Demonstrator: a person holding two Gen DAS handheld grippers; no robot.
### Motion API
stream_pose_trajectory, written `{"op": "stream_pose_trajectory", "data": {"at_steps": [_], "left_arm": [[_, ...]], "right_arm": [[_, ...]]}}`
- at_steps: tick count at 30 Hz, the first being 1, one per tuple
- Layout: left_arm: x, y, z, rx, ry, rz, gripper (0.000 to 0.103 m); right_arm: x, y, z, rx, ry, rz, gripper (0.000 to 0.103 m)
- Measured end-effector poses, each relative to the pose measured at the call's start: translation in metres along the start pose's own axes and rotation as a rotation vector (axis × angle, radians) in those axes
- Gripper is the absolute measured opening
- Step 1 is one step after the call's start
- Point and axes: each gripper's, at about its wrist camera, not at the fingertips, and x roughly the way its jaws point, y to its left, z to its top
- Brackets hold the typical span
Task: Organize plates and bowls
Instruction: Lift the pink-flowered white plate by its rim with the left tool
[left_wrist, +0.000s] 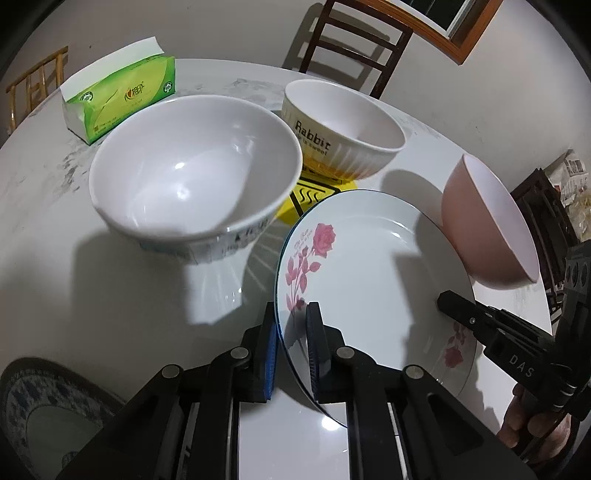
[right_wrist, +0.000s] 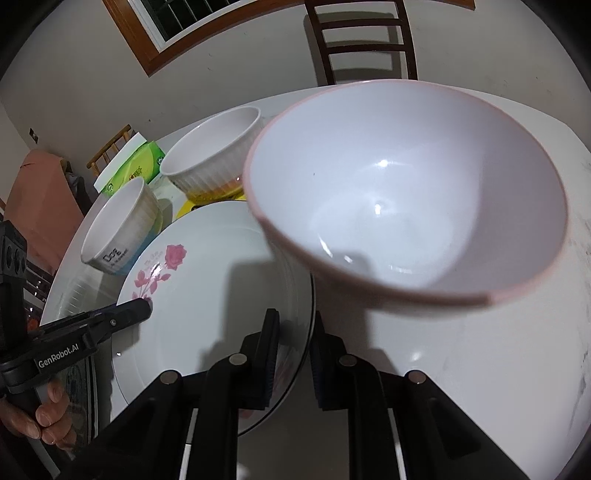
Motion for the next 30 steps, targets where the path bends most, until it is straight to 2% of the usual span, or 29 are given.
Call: {"op": "stream_pose_trajectory", "data": {"at_steps": [10,30], "left_arm": [[-0.012,-0.001,-0.013,-0.002,0.000,0.000,0.010],[-0.043,0.007,-0.026,-0.025,-0.029,0.002,0.010]], "right_arm": [[-0.010,0.007,-0.014,0.000,0.002,0.008,0.016],[-0.032,0.030,-0.021,-0.051,-0.024,0.018,0.016]]}}
